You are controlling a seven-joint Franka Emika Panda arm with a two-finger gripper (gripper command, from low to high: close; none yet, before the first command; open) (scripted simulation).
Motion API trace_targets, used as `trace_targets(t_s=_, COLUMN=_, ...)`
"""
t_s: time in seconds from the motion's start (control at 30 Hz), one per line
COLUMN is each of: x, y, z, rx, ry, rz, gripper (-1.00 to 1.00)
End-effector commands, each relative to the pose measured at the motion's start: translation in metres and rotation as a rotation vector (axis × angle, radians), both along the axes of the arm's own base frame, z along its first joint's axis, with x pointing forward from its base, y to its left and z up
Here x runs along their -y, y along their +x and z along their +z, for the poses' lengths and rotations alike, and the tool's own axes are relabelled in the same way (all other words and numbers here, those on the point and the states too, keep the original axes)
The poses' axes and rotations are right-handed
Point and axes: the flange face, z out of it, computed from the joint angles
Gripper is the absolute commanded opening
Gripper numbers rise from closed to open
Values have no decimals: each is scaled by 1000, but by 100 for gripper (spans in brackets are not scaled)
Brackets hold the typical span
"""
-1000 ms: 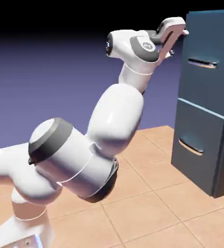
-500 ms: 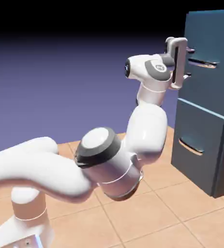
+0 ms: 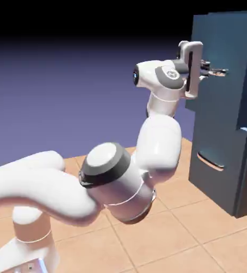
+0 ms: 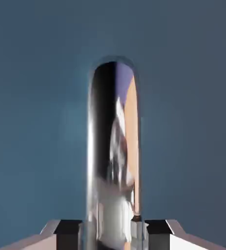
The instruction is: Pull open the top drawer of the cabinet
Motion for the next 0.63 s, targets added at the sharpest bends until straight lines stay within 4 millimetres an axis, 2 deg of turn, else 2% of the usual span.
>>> trace_targets(t_s=0.0, x=0, y=-11, z=0, rx=-3, ry=0, rz=1, gripper=-100)
trace_targets(t_s=0.4, x=0, y=-158, z=0, rx=-3, ry=0, rz=1, gripper=-100)
trace_targets(t_s=0.43, x=0, y=-158, z=0, rx=-3, ry=0, rz=1, gripper=100)
trace_targets(t_s=0.47, x=0, y=-158, z=0, rx=-3, ry=0, rz=1, gripper=100)
trace_targets(t_s=0.57, x=0, y=-204, z=0, rx=-3, ry=1, rz=1, gripper=100)
trace_targets(t_s=0.6, x=0, y=-208, z=0, rx=-3, ry=0, rz=1, gripper=100)
